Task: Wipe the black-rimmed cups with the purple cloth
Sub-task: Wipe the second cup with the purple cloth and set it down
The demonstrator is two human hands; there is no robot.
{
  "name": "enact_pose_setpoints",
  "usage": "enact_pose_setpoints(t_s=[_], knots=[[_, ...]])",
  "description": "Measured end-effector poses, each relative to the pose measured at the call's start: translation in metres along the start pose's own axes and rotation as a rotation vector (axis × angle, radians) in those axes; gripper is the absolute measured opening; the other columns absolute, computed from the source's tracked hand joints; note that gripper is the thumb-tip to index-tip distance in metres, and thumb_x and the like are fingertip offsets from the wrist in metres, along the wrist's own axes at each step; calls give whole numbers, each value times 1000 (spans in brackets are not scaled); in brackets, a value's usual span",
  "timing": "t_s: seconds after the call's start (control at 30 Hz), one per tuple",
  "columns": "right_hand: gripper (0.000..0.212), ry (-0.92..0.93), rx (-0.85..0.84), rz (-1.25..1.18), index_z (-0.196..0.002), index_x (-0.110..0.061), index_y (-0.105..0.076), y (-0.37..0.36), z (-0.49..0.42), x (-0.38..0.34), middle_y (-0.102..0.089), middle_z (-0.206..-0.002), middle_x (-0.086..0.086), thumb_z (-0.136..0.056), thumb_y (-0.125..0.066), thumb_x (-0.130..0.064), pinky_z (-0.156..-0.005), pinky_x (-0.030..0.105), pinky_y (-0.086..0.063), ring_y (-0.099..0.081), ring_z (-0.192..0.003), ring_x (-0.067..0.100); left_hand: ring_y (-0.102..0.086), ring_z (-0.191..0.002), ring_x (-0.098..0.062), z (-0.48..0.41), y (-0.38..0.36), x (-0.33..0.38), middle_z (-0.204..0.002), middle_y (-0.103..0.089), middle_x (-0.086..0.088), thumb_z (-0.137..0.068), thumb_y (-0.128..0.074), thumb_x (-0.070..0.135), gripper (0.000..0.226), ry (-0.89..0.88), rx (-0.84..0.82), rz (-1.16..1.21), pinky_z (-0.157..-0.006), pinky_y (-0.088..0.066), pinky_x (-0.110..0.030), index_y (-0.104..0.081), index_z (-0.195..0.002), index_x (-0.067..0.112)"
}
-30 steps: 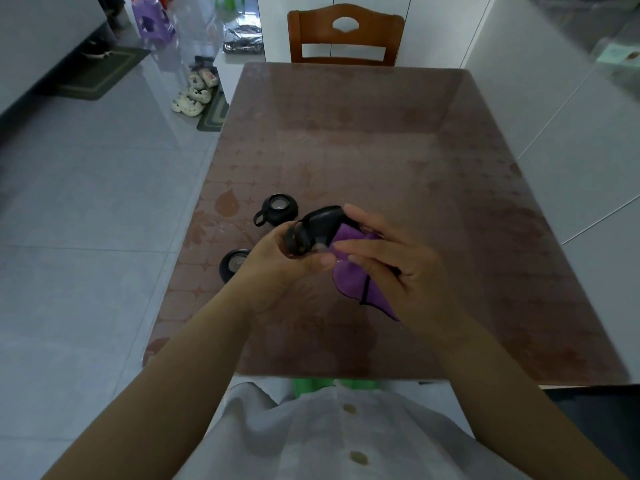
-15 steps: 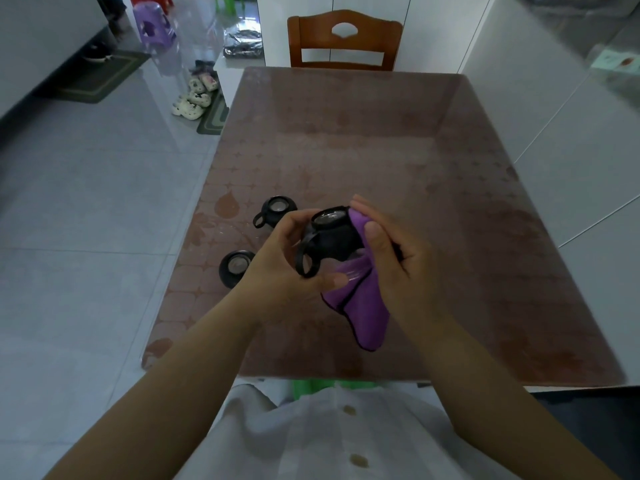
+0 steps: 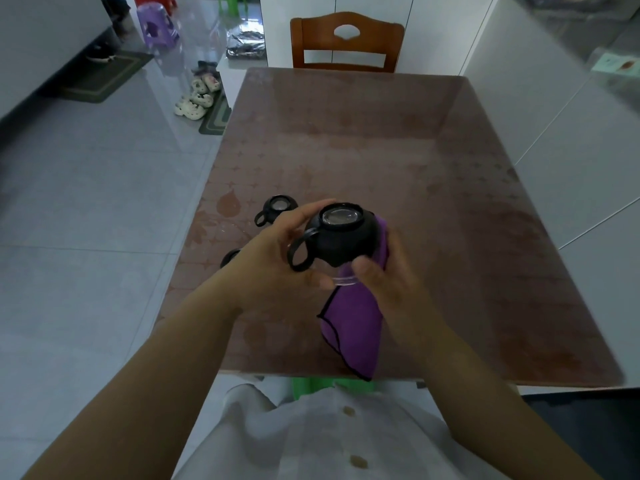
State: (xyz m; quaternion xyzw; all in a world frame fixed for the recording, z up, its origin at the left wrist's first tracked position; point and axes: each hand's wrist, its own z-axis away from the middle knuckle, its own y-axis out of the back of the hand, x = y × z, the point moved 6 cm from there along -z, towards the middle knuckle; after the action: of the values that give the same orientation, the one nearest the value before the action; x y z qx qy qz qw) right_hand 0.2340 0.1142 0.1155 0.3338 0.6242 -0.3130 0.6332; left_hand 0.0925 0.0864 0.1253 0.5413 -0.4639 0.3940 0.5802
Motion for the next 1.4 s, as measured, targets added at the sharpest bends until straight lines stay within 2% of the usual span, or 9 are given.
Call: enact_pose_setpoints(t_s=[0.17, 0.27, 0.37, 0.5, 0.63, 0.77, 0.9, 1.27, 1.4], knots=[[65, 0, 113, 35, -132, -29, -39, 3, 0, 3, -54, -124, -15, -75, -69, -41, -90, 13, -46, -54, -111, -4, -48, -129, -13, 5, 1, -8, -139, -49, 4, -47, -87, 49, 103, 110, 76, 98, -105, -44, -42, -40, -135, 24], [52, 15, 135, 37, -129, -27, -40, 1, -2, 3, -55, -120, -13, -83, -60, -40, -84, 11, -46, -56, -105, -6, -53, -116, 2, 8, -10, -4, -124, -55, 20, -46, -87, 51, 87, 178, 129, 76, -95, -44, -25, -42, -120, 42], [46, 7, 116, -52, -129, -24, -46, -1, -1, 5, -61, -118, -9, -89, -38, -45, -95, 24, -46, -57, -109, 1, -51, -105, 11, 10, -14, 0, -112, -57, 23, -50, -77, 41, 75, 178, 278, 89, -82, -45, -10, -44, -117, 36], [35, -30, 119, -39, -130, -23, -51, 9, -1, 6, -58, -130, -4, -98, -39, -30, -110, 39, -36, -50, -124, 10, -59, -101, 3, 11, -3, -4, -108, -61, 18, -45, -78, 42, 62, 173, 384, 146, -82, -50, -17, -51, -102, 40], [28, 91, 240, 122, -115, -27, -52, 30, -13, -13, -62, -121, 1, -96, -44, -9, -101, 35, -44, -57, -114, 10, -62, -109, -12, 10, 4, -10, -114, -65, 12, -37, -91, 47, 75, 169, 330, 66, -91, -51, -33, -54, -102, 44], [20, 248, 107, 284, -98, -33, -57, 15, -18, -37, -62, -113, -14, -93, -50, -16, -86, 10, -43, -58, -105, -4, -62, -102, 0, 7, -2, -6, -105, -65, 22, -44, -91, 41, 71, 125, 269, -3, -84, -52, -20, -53, -104, 45], [16, 285, 8, 343, -101, -29, -65, -1, -19, -37, -61, -117, -12, -93, -51, -25, -92, 15, -45, -56, -113, 2, -60, -96, 10, 6, -3, 3, -105, -60, 23, -53, -85, 29, 65, 60, 277, -23, -79, -49, -8, -51, -106, 45], [16, 183, -1, 170, -95, -19, -70, 24, -29, -26, -69, -101, -16, -89, -57, -12, -82, 14, -47, -64, -100, 3, -62, -98, 7, 4, -7, -8, -103, -65, 20, -57, -88, 15, 67, 94, 169, -7, -81, -50, -10, -53, -106, 44], [28, 124, -15, 89, -113, -22, -60, 17, -26, -29, -67, -110, -9, -86, -60, -12, -84, 15, -48, -62, -105, 4, -60, -101, 8, 1, -11, -4, -111, -61, 19, -54, -85, 27, 67, 89, 149, -17, -83, -48, -8, -51, -111, 42]])
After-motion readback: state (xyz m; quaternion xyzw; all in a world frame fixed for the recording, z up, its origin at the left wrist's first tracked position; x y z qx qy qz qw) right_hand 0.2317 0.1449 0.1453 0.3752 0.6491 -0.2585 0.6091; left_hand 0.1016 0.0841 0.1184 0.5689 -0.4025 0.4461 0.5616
